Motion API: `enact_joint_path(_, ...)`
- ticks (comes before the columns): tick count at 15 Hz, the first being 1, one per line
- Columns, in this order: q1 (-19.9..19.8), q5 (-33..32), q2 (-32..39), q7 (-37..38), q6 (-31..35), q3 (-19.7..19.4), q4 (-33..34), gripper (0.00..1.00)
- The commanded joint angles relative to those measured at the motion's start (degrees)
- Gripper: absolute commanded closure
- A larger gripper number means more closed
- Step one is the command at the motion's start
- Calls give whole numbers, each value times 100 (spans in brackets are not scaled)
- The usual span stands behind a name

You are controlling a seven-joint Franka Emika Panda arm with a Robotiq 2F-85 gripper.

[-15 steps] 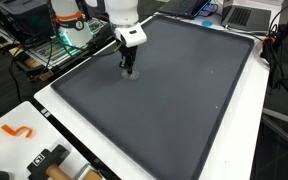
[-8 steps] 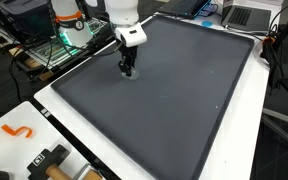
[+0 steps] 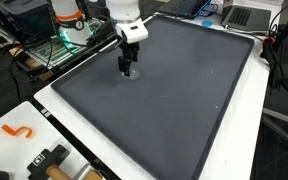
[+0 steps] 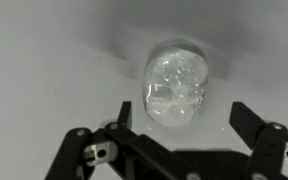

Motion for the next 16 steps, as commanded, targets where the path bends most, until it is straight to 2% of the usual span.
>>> enact_joint_path(1,-44,110,-430,137,-660,66,45,0)
enact_joint_path(6,10,385,-988,187,-1540,23,280,0)
enact_joint_path(11,79,608,-1404,572,-2359,-17,594,0)
enact_joint_path(16,150,540,-1561,1168,-2748,20,853,0)
